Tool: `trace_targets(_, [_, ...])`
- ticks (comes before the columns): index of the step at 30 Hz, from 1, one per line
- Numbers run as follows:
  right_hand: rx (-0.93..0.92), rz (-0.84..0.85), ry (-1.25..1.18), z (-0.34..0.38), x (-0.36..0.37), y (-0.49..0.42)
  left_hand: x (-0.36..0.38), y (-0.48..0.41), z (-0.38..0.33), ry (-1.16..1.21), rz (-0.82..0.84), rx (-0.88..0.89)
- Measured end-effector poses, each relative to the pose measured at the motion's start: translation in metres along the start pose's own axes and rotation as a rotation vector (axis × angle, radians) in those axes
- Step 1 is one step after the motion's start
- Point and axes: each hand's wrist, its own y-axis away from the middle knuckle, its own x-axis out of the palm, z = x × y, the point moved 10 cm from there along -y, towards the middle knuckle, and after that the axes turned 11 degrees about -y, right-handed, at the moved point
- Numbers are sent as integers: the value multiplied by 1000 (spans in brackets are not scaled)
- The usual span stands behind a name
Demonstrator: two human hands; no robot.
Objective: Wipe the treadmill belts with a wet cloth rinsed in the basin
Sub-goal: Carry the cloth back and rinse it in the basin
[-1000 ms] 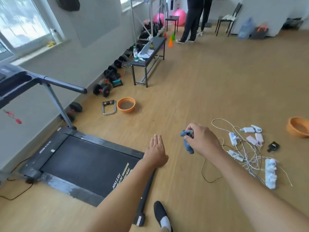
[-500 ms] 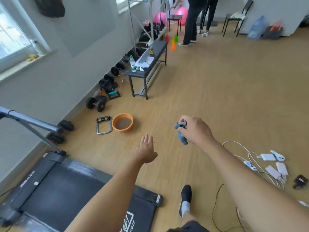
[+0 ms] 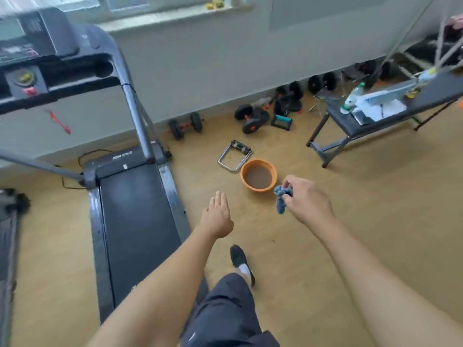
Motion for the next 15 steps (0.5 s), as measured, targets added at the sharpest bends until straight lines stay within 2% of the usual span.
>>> trace_targets(3, [-122, 53, 147, -1, 13, -84, 0, -67, 5, 89, 6, 8])
trace_targets(7, [-98, 173, 162, -25, 29, -180, -17, -146, -22, 55, 93, 123])
trace_targets(12, [-28, 252, -1, -50, 28, -290, -55, -241, -46, 113, 125, 41])
trace_targets(15, [-120, 311, 42, -73, 62, -372, -42, -312, -50, 163, 153, -33])
